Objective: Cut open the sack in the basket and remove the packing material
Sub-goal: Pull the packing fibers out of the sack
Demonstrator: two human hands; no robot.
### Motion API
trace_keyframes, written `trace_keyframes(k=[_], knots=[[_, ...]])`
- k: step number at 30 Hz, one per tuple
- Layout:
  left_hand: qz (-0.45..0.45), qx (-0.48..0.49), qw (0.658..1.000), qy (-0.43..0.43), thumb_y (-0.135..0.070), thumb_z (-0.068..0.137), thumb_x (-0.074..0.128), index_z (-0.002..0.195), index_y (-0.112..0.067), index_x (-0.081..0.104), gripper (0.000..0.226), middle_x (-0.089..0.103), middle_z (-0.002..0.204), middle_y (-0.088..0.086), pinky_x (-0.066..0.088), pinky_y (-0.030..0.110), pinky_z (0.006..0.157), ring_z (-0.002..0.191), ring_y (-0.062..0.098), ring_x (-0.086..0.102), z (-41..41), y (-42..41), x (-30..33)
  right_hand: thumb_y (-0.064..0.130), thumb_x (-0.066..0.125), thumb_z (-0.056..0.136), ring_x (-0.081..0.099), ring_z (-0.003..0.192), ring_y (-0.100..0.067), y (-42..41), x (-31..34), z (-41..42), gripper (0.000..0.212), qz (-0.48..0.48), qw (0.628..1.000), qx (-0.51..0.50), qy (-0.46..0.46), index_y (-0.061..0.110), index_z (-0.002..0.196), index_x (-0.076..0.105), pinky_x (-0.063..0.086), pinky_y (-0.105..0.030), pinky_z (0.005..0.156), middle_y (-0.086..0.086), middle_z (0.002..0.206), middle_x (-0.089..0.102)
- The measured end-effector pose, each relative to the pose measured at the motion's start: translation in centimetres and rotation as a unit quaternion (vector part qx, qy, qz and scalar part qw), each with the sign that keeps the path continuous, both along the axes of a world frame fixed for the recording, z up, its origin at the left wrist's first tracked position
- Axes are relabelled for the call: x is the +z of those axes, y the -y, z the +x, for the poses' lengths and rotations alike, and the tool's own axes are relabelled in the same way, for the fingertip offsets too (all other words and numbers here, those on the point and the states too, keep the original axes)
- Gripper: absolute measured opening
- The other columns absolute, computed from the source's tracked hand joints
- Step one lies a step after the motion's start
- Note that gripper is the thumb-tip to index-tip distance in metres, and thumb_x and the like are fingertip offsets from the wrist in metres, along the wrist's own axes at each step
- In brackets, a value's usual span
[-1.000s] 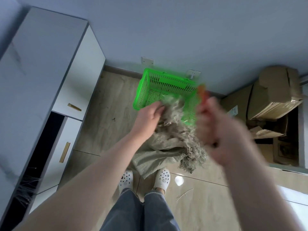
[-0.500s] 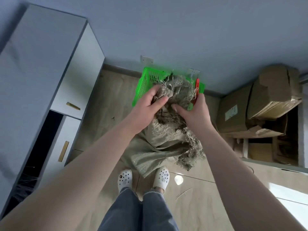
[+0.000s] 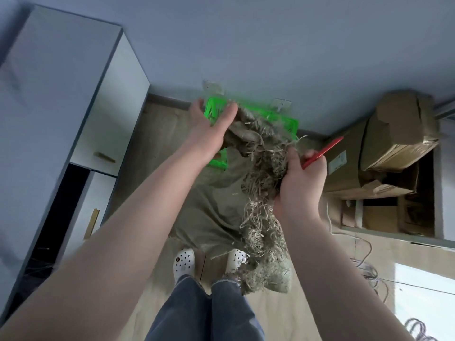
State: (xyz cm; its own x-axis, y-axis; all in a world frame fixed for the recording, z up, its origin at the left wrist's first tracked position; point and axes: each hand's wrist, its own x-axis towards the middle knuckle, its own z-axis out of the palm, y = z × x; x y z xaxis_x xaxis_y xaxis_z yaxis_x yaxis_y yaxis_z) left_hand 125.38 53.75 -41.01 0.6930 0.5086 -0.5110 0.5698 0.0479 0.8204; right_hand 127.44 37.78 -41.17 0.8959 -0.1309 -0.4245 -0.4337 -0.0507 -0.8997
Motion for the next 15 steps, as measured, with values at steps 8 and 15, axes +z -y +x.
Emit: trace_keyframes(k=[8,15], knots=[[-0.174,-0.085,0.981,0.008,-0.046,0.091,0.059,0.105,-0.025,0.065,0.025,0.07,0.117,0.005,0.049,0.042,0.101,0.107,0.018,0.066,-2.8,4.8,-1.5,0.019,0.078,0.079,0.065,0.106,-0.028,0.3,-0.4,-0.9,0.047,0.096,0.985,0.14,0.003,0.011,0.109,0.043,0.055,-0.049,0.093,-0.016,0.11,0.06],[-0.058,0.022,0.996,0.071,-0.056,0.091,0.051,0.078,-0.028,0.054,0.031,0.06,0.087,-0.005,0.043,0.029,0.083,0.081,0.008,0.056,-3.4,5.7,-2.3,0.018,0.076,0.082,0.062,0.09,-0.022,2.3,-0.8,1.1,0.037,-0.113,0.98,0.156,0.058,0.011,0.104,0.046,0.055,-0.04,0.087,-0.009,0.102,0.061]])
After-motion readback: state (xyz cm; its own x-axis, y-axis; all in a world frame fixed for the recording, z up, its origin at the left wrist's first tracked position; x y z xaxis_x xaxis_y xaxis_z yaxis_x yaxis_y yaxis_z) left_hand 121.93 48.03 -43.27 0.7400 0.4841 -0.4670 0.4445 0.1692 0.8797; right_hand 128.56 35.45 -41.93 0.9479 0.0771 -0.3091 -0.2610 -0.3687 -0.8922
